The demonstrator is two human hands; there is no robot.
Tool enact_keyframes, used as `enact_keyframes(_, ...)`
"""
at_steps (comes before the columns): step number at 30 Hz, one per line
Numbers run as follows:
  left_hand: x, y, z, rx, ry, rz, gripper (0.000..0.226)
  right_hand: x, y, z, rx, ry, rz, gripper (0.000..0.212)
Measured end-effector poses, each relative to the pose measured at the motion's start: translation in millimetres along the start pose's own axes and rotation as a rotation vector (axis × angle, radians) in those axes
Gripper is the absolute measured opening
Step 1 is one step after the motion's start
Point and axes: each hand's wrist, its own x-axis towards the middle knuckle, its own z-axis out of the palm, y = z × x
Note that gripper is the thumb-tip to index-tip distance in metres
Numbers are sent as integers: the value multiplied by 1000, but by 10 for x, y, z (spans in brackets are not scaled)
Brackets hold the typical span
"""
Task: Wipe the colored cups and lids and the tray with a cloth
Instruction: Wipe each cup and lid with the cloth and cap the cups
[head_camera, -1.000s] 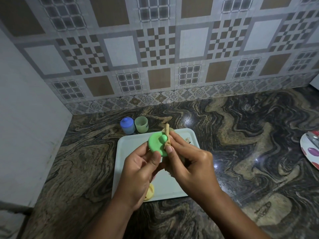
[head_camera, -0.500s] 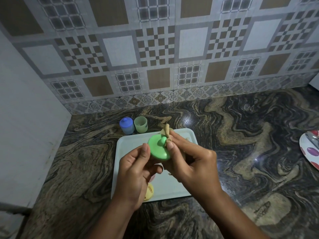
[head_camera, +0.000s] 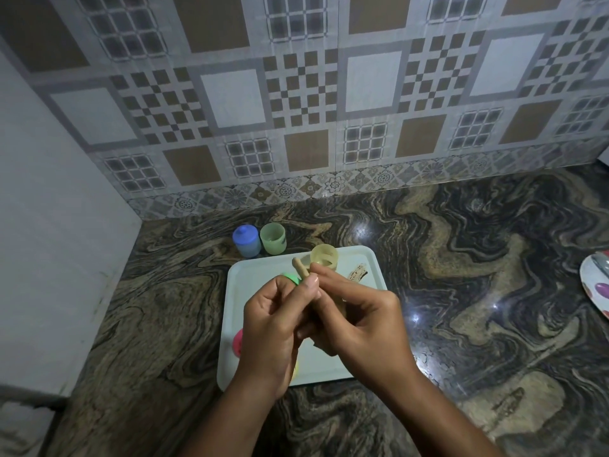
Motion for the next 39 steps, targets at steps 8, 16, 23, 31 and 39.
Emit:
enact_keyframes(8,109,9,-116,-51,78,-280,45,-62,89,7,22,-13,80,25)
enact_keyframes(16,154,86,-266,81,-39,-230,35,-25,22,4,101,87,43,26)
enact_keyframes(23,167,-14,-386,-120,-134,-173,41,-3,33,-22,108,70,26,22)
enact_keyframes(31,6,64,-264,-43,-167,-62,39,24,54,-72,-165,97,-248,19)
enact_keyframes(39,-27,94,-218,-18,-84,-13,30,83,-28,-34,-209,145,-305,15)
